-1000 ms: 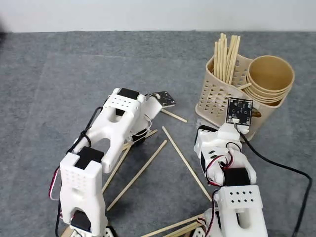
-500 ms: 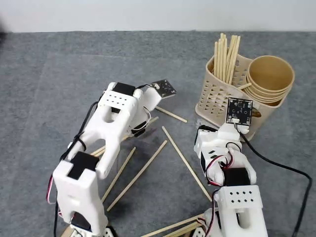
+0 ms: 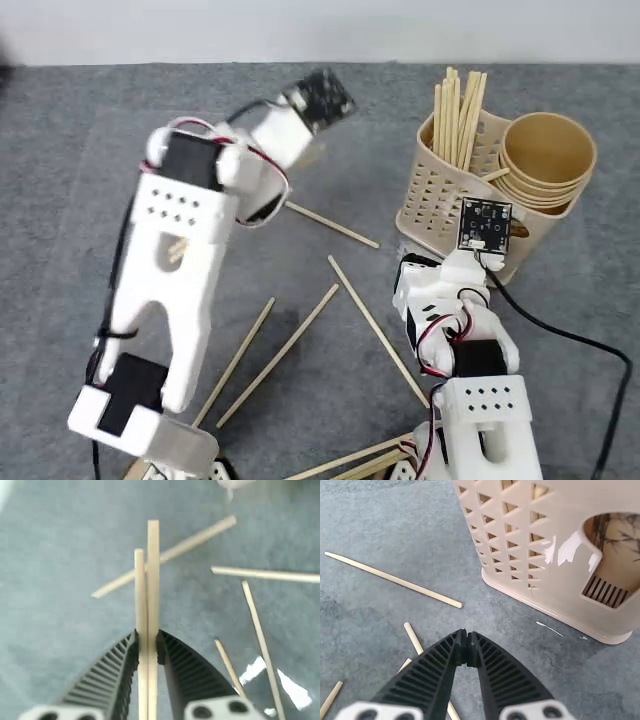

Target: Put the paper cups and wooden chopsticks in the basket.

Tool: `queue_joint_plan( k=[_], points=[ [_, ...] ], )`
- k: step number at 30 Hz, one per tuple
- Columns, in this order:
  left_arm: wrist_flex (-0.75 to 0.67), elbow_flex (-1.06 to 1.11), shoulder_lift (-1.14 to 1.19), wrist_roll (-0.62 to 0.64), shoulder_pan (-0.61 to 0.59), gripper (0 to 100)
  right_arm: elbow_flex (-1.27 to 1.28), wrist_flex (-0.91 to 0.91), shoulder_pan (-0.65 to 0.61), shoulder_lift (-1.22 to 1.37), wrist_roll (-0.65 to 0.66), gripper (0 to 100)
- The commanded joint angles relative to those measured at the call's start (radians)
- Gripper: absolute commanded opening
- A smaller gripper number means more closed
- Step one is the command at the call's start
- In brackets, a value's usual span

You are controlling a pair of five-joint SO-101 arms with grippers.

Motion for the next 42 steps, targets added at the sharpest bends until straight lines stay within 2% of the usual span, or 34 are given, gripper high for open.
queue_joint_plan(
  k=[1, 5, 9, 15, 20, 26, 31, 42],
  points=[
    [0.021, -0.194, -0.066, 0.054, 0.005, 1, 0.0, -0.007, -0.021, -0.015, 0.0, 0.9],
    [0.009, -0.367, -0.038, 0.144, 0.031, 1, 0.049, -0.018, -0.07, -0.022, 0.08, 0.9],
    [-0.041, -0.522, 0.006, 0.232, 0.1, 1, 0.069, -0.018, -0.102, -0.022, 0.095, 0.9],
    [-0.284, -0.659, 0.091, 0.365, 0.186, 1, 0.077, -0.018, -0.102, -0.013, 0.132, 0.9],
    [-0.508, -0.679, 0.152, 0.419, 0.249, 1, 0.087, -0.018, -0.113, -0.015, 0.137, 0.9],
    [-0.678, -0.671, 0.166, 0.514, 0.324, 1, 0.094, -0.018, -0.124, -0.013, 0.138, 0.9],
    [-0.764, -0.659, 0.195, 0.629, 0.358, 1, 0.094, -0.018, -0.124, -0.013, 0.138, 0.9],
    [-0.864, -0.656, 0.379, 0.718, 0.377, 1, 0.094, -0.018, -0.124, -0.013, 0.138, 0.9]
  ],
)
